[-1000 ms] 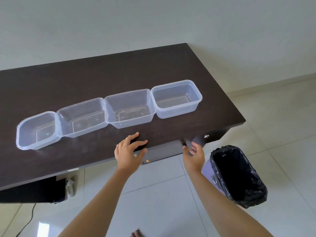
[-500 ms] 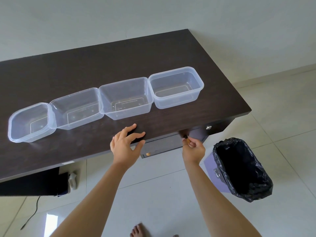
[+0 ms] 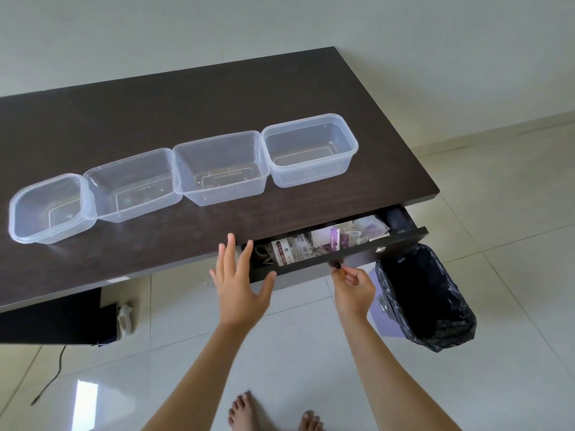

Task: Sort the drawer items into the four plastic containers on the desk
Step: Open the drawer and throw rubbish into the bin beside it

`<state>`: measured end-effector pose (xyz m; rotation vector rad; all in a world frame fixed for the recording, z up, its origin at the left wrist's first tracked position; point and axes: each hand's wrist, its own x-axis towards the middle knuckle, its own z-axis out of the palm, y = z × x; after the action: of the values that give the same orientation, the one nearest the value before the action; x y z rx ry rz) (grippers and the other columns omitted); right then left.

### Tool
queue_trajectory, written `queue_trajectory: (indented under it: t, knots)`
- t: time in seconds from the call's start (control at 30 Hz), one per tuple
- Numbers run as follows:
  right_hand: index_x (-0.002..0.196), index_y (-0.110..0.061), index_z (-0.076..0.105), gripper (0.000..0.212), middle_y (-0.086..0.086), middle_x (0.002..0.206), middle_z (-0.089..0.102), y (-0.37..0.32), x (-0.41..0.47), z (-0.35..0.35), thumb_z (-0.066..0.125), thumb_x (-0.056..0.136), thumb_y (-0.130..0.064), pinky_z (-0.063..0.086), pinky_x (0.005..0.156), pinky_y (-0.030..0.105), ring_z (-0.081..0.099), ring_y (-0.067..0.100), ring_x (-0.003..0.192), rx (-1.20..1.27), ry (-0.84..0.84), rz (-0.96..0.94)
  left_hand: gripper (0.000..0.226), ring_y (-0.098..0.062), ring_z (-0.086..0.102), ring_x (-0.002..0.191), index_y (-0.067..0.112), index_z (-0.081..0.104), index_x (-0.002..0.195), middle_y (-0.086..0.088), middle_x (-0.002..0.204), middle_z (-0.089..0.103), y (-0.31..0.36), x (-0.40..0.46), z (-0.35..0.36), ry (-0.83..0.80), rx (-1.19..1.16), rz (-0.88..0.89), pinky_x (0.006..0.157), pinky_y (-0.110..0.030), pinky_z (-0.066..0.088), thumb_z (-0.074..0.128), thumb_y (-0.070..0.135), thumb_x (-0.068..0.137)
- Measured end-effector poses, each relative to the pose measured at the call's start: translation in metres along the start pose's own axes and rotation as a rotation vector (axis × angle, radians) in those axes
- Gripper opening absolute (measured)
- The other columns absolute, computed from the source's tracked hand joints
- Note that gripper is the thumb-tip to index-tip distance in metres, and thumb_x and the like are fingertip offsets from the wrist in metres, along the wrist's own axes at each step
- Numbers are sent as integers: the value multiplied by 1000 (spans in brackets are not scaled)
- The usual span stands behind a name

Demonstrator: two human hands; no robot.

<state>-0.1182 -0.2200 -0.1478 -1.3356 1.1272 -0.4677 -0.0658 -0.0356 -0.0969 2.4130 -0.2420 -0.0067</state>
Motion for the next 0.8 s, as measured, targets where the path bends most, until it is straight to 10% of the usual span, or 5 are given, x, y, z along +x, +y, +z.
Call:
queue_trajectory:
  t: [0.17,0.37,0.8]
  knots:
    - [88,-11,70,12,2,83,72,1,2,-4,73,78,-5,54,75,26,68,14,79,-19,-20,5,73,-11,-9,147,23,16,150,11,157,-18,7,-26,22,-59,-168,-182,120,-46,9,52,43,91]
    - [86,-10,70,11,2,82,73,12,-4,-19,74,76,-6,54,74,26,70,14,77,-21,-9,14,68,-11,13,146,19,20,150,4,159,16,18,-36,29,-20,-221,-310,109,-21,17,50,41,93]
    - [83,-8,69,10,5,81,72,29,-40,-75,72,77,-1,51,72,22,69,13,76,-9,1,77,67,-12,22,143,14,29,146,3,155,23,28,-110,33,5,-301,-368,115,-27,23,58,36,90]
